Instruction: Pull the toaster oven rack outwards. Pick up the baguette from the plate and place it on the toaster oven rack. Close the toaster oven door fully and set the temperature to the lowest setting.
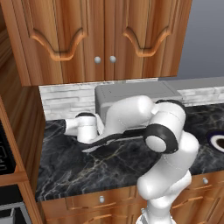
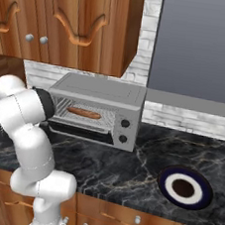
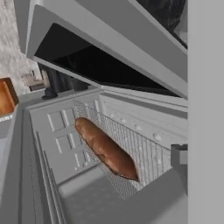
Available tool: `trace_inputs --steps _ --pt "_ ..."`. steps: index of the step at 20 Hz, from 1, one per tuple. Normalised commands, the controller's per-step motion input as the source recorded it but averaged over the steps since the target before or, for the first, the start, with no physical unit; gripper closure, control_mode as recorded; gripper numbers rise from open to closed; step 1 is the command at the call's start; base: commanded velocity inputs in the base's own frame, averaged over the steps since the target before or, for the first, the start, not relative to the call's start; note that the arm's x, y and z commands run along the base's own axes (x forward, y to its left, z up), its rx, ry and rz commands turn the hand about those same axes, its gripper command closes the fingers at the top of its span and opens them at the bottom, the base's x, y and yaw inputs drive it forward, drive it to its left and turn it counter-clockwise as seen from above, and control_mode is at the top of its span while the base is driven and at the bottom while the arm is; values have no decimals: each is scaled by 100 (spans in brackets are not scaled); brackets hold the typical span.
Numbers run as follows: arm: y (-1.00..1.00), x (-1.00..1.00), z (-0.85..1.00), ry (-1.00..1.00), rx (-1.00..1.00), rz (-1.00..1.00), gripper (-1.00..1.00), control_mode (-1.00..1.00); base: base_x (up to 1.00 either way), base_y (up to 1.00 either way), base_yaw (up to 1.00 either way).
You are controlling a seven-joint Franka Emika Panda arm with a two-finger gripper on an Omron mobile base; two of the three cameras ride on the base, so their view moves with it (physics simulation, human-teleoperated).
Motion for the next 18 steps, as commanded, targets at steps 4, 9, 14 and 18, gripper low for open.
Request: trace_inputs --steps 4,9,14,18 --pt "-47 99 100 7 23 2 -100 -100 0 0 0" --pt "-49 98 100 1 26 8 -100 -100 0 0 0" --pt "-74 52 74 -5 29 35 -100 -100 0 0 0" --pt "-87 24 66 -18 31 41 -100 -100 0 0 0"
